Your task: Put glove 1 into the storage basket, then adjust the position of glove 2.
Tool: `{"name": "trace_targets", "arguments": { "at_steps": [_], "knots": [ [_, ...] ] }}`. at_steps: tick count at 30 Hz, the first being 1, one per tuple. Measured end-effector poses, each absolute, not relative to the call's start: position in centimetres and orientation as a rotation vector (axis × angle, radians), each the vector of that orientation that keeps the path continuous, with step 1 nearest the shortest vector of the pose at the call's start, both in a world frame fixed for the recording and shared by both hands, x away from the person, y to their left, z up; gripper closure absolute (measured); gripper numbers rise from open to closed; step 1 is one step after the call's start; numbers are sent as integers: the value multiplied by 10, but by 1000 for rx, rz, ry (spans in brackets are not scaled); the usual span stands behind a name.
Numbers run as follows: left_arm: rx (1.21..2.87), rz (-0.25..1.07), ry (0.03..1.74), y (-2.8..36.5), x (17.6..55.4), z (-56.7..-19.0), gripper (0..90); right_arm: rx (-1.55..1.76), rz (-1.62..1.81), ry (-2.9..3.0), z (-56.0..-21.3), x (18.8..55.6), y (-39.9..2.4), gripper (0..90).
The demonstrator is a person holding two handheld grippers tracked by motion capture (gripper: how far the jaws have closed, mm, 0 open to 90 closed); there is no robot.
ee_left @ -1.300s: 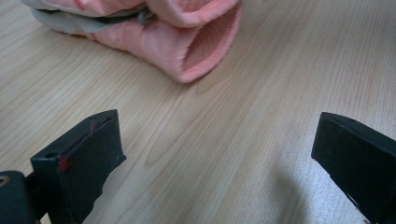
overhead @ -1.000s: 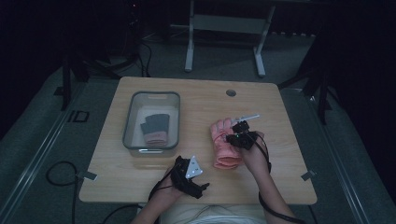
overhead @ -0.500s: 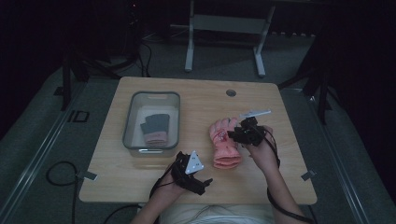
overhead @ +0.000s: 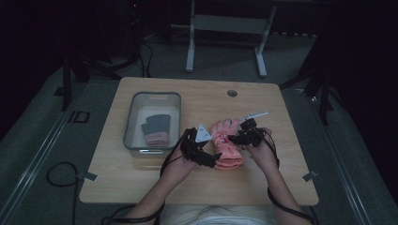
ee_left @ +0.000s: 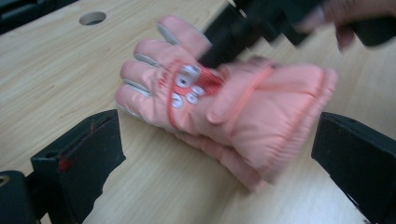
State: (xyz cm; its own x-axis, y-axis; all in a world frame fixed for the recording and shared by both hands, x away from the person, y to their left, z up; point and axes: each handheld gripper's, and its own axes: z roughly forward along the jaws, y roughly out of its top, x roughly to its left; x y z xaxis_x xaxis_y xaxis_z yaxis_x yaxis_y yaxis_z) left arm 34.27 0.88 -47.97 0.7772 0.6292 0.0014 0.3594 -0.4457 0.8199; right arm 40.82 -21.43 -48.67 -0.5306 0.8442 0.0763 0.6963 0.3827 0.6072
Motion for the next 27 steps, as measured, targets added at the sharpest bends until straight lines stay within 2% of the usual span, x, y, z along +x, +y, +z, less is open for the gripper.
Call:
{"name": "trace_targets", "arguments": {
  "at_steps": [3,7,11,18,21,24,27],
  "knots": [
    [2085,340,797,2,361,-483,16,1382,870,2409,-495,410,-220,416],
    [2092,319,914,-3,389,-494,71,1399,884,2441,-503,413,-226,406],
    [2106,167,1030,-6,418,-514,143,1393,891,2464,-506,415,-227,403],
    [2102,-45,1116,-11,438,-542,155,1406,910,2517,-514,421,-226,426],
    [2091,-122,1130,-11,442,-547,176,1444,938,2534,-518,423,-227,469],
    [2067,-219,1088,-12,443,-548,385,1433,926,2534,-518,423,-224,518],
    [2040,-243,1073,-11,442,-550,491,1434,930,2542,-519,424,-224,544]
  ]
}}
